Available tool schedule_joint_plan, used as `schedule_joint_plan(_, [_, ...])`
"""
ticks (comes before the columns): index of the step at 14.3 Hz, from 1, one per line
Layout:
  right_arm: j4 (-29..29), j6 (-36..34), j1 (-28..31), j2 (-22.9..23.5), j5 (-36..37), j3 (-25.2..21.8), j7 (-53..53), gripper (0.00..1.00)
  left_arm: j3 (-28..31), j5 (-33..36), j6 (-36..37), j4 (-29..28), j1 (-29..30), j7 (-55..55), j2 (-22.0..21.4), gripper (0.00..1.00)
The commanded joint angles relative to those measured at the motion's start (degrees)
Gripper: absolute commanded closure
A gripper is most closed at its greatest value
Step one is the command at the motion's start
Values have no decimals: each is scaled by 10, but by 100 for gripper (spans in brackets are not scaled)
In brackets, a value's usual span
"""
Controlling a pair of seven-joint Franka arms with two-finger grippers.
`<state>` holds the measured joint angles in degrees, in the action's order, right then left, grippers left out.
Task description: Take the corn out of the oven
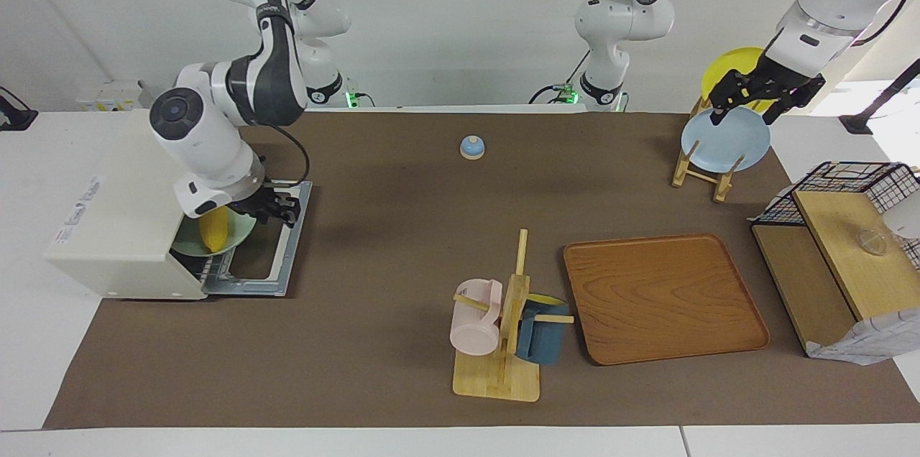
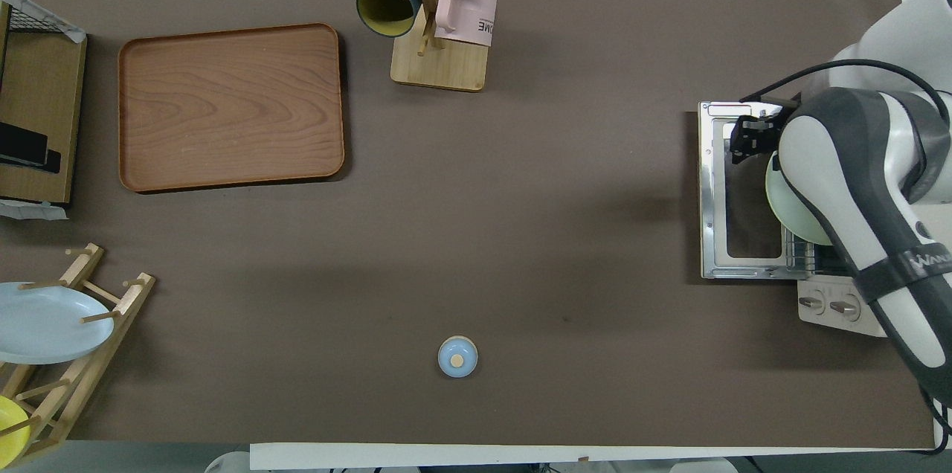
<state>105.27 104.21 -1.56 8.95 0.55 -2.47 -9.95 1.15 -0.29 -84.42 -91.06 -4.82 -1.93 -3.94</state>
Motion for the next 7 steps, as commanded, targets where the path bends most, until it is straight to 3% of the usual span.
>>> schedule_joint_plan(1, [39,16,10,-12,35,6,25,42,-2,6,7,-4,3,2,-8,0])
schedule_joint_plan(5, [118,132,30,-25,44,6,70,49,-2,6,8,-4,3,2,-8,0])
schedule_joint_plan(7, [125,144,29,-23,44,6,69,51,-2,6,8,-4,3,2,-8,0])
